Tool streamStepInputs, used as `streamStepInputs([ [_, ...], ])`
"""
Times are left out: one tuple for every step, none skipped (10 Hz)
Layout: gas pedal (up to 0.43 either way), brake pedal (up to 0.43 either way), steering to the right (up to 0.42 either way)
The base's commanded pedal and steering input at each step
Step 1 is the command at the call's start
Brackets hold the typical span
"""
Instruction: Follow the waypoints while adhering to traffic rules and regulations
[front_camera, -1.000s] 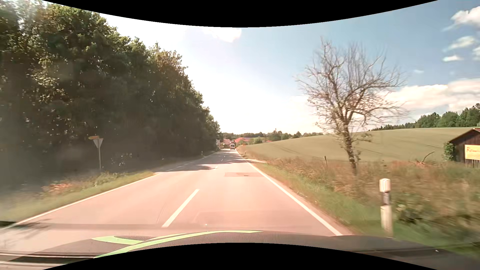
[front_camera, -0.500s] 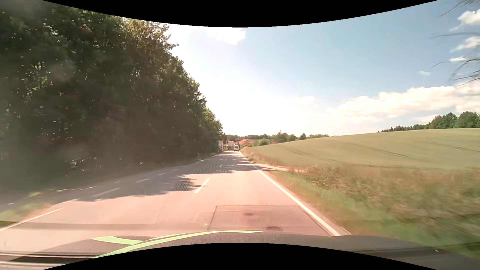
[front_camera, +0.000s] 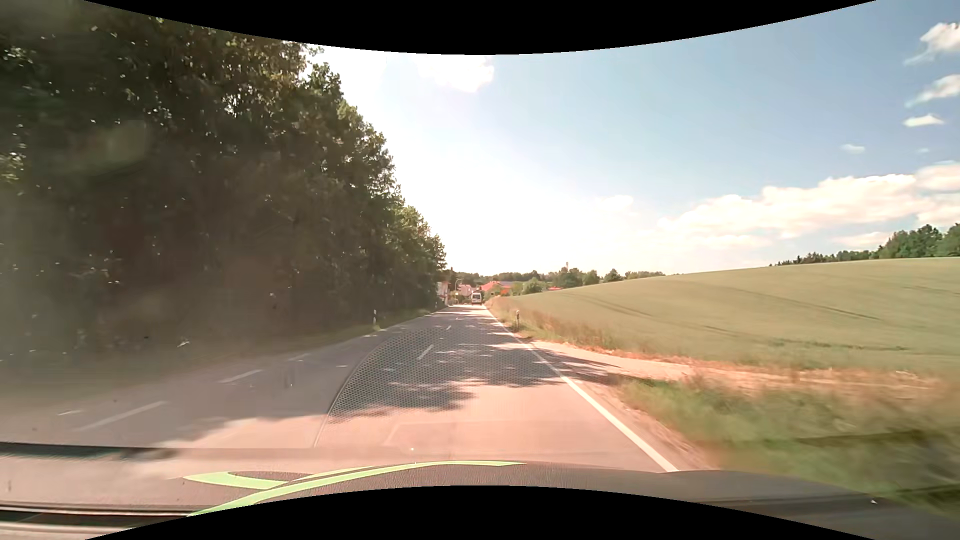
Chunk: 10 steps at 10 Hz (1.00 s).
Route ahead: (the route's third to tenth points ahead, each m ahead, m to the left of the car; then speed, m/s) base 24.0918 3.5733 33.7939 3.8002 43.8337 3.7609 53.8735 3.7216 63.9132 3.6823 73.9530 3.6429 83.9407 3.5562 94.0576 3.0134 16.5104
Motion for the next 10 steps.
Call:
streamStepInputs([
  [0.000, 0.183, -0.001],
  [0.000, 0.189, -0.001],
  [0.000, 0.195, -0.001],
  [0.000, 0.201, 0.000],
  [0.000, 0.201, 0.000],
  [0.000, 0.201, 0.000],
  [0.000, 0.207, 0.000],
  [0.000, 0.207, 0.000],
  [0.000, 0.207, 0.000],
  [0.000, 0.207, 0.001],
])
